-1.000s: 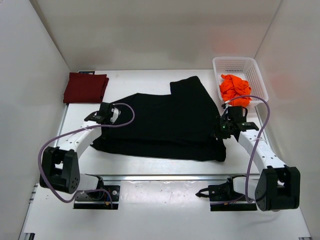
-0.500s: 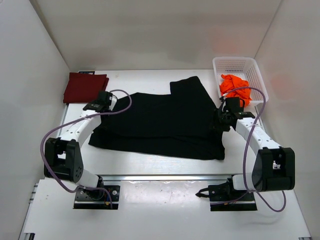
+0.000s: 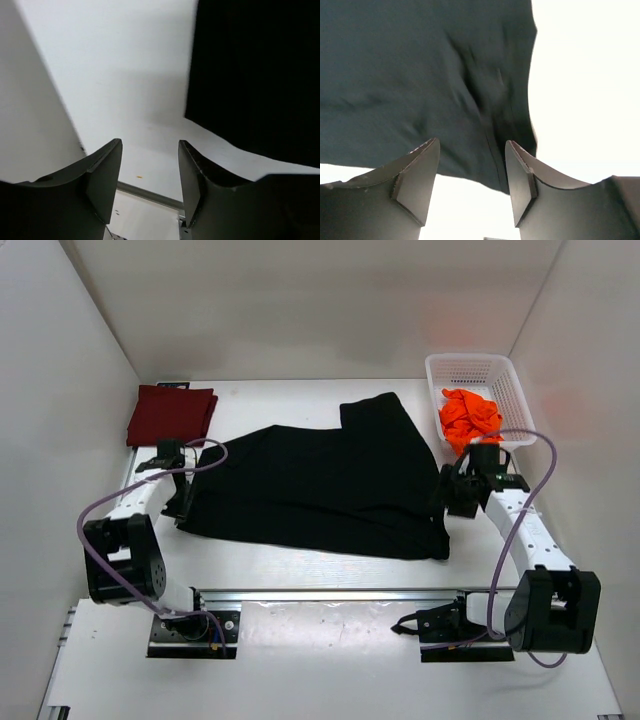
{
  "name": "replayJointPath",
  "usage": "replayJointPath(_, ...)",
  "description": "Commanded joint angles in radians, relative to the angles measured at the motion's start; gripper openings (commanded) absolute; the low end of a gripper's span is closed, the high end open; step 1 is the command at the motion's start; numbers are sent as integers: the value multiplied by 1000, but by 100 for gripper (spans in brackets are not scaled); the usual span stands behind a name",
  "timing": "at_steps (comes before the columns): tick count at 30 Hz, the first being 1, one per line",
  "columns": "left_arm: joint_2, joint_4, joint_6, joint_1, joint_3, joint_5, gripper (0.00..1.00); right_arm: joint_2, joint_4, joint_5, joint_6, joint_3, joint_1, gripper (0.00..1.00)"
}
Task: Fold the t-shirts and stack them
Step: Fold the flattened tshirt in 1/3 of the way
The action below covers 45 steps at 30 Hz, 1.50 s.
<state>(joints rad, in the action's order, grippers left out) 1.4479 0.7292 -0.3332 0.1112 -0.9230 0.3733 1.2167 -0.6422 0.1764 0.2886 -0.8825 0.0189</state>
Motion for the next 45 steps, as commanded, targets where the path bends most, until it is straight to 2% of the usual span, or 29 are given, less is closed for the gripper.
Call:
replayJointPath(1,31,4,9,11,1,-119,60,-39,-165,-40,84,88,-5,53)
replayJointPath(6,146,16,69,15,-71,-192,66,-14,-160,11,126,183,76,54)
replayJointPath(11,198,-31,92,13,-37,-145,66,49,-76,51,162,217,33,56)
replayJointPath(14,229,-53,97,24,-14,-100,60,113,-41,105,175,249,49,56)
replayJointPath(16,246,-71,105,25,-11,-96,49,141,-25,129,181,289,84,54)
replayJointPath(17,246,-68,106,18,-10,-105,46,141,-24,144,172,292,93,45)
replayJointPath(18,253,-79,106,16,-22,-122,36,138,-8,159,167,309,116,25)
replayJointPath(19,259,-71,105,10,-30,-122,28,133,2,166,165,319,134,14)
replayJointPath(20,261,-76,105,12,-33,-131,15,129,3,170,165,326,150,0)
replayJointPath(22,255,-79,109,-1,-28,-132,2,107,-11,170,161,320,165,0)
replayJointPath(23,250,-73,100,-5,-27,-122,0,95,-17,160,159,320,167,0)
replayJointPath(29,113,-10,59,62,16,-64,0,20,-89,100,175,292,217,1)
replayJointPath(34,-38,41,28,30,85,-4,0,-37,-105,141,202,310,236,0)
replayJointPath(38,-112,78,36,16,166,6,0,-89,-166,89,214,307,222,0)
replayJointPath(39,-122,78,45,12,185,7,6,-98,-172,89,212,306,223,0)
replayJointPath(40,-124,88,49,8,200,13,9,-101,-177,87,215,309,223,9)
replayJointPath(41,-132,88,52,10,216,19,19,-105,-185,92,216,307,222,16)
replayJointPath(42,-141,98,60,5,220,19,35,-109,-189,95,219,310,228,27)
replayJointPath(43,-141,107,63,2,225,27,44,-105,-197,84,225,304,231,35)
replayJointPath(45,-171,122,71,10,225,45,70,-132,-235,60,230,262,236,41)
